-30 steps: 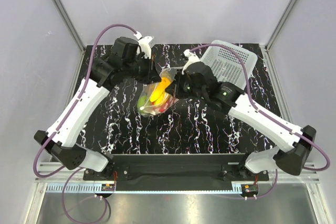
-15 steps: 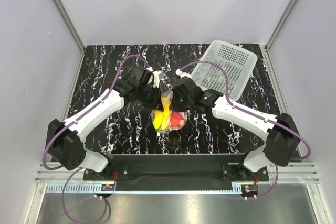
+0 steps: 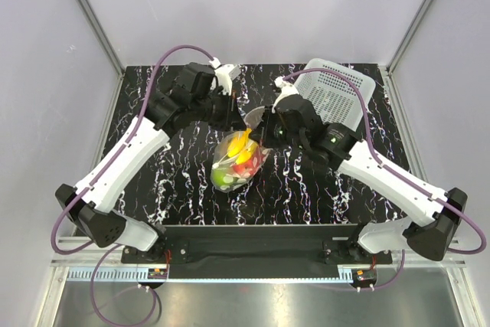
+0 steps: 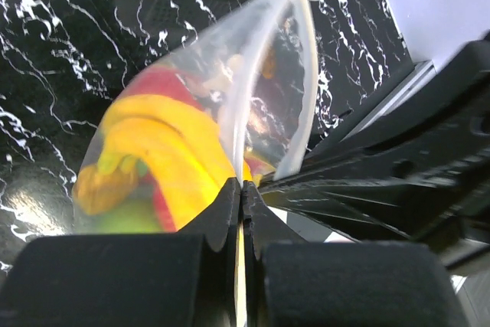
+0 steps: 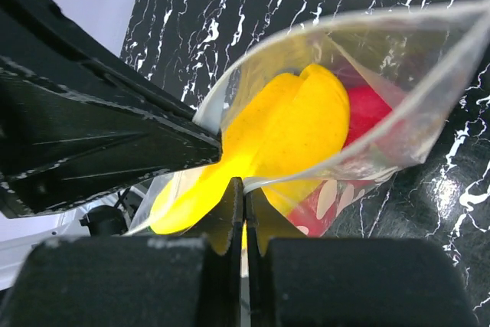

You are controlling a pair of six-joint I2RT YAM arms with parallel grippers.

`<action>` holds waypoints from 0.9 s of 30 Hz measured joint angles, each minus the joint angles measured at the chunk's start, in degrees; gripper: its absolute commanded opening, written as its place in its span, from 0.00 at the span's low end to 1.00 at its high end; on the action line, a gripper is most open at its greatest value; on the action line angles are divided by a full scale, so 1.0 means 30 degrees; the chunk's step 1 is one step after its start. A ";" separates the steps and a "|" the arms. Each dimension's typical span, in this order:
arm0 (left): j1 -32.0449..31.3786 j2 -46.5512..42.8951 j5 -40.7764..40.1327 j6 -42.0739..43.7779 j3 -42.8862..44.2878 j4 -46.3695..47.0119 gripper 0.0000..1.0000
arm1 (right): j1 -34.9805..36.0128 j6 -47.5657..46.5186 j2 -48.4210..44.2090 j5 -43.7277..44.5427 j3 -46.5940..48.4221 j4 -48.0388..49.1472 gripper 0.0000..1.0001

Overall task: Place the food in the zip-top bag and seal the zipper
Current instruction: Adjust the zipper food storage bag at the center of the board.

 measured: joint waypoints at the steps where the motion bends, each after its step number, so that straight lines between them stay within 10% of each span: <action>1: 0.0000 0.0073 0.0022 -0.0036 -0.0007 -0.0095 0.00 | 0.0000 -0.0007 0.0007 0.0000 0.0073 -0.0007 0.00; 27: -0.0204 0.0692 0.1472 -0.0984 -0.4998 0.3089 0.00 | -0.0036 0.1173 0.1005 0.1370 -0.3330 0.2186 0.09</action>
